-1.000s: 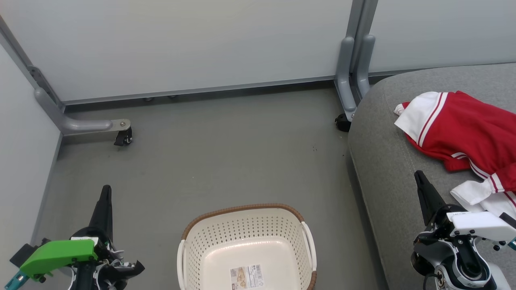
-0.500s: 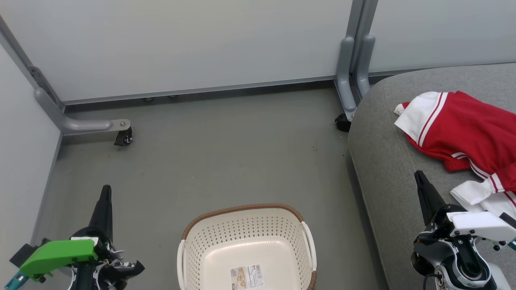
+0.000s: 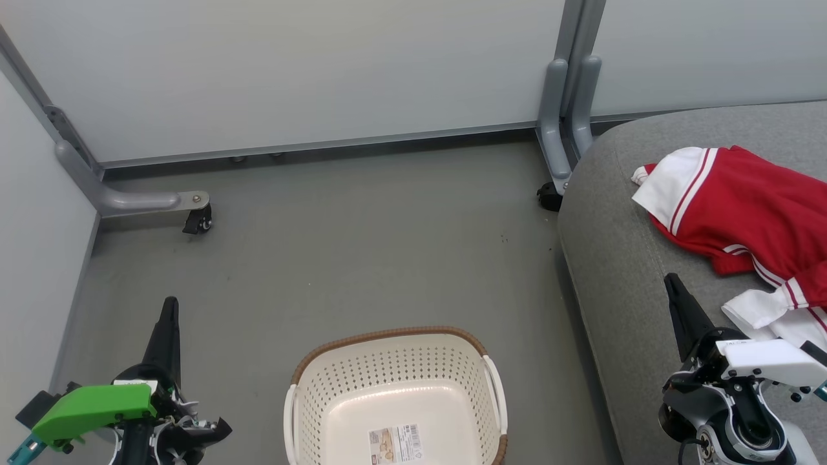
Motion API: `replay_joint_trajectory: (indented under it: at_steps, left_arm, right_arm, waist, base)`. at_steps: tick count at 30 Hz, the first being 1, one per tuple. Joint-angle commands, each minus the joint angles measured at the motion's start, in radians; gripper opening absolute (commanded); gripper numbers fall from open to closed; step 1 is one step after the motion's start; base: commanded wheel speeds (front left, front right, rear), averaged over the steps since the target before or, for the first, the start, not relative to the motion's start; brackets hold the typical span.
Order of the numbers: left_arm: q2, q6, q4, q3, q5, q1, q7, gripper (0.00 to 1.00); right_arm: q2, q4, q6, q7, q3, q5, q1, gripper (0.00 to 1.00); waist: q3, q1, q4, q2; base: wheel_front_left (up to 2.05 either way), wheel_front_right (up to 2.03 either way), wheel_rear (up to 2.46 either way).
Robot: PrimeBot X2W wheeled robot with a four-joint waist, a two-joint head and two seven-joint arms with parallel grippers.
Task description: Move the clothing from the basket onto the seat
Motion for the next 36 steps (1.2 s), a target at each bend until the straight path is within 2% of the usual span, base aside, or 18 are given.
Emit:
replay_joint_trajectory:
  at_steps: [1, 36]
  left_arm:
    - [0.000, -0.005, 0.002, 0.002, 0.006, -0.015, 0.004, 0.00]
    - [0.000, -0.005, 0.002, 0.003, 0.006, -0.015, 0.005, 0.00]
  right_arm:
    - [-0.001, 0.002, 0.000, 0.004, -0.001, -0.006, -0.008, 0.00]
    - [0.000, 0.002, 0.000, 0.004, -0.002, -0.006, -0.008, 0.00]
  waist:
    - [0.000, 0.0000, 0.000, 0.0000]
    - [0.000, 0.0000, 0.000, 0.0000]
  base:
    - [0.00, 0.00, 0.00]
    - [0.00, 0.00, 0.00]
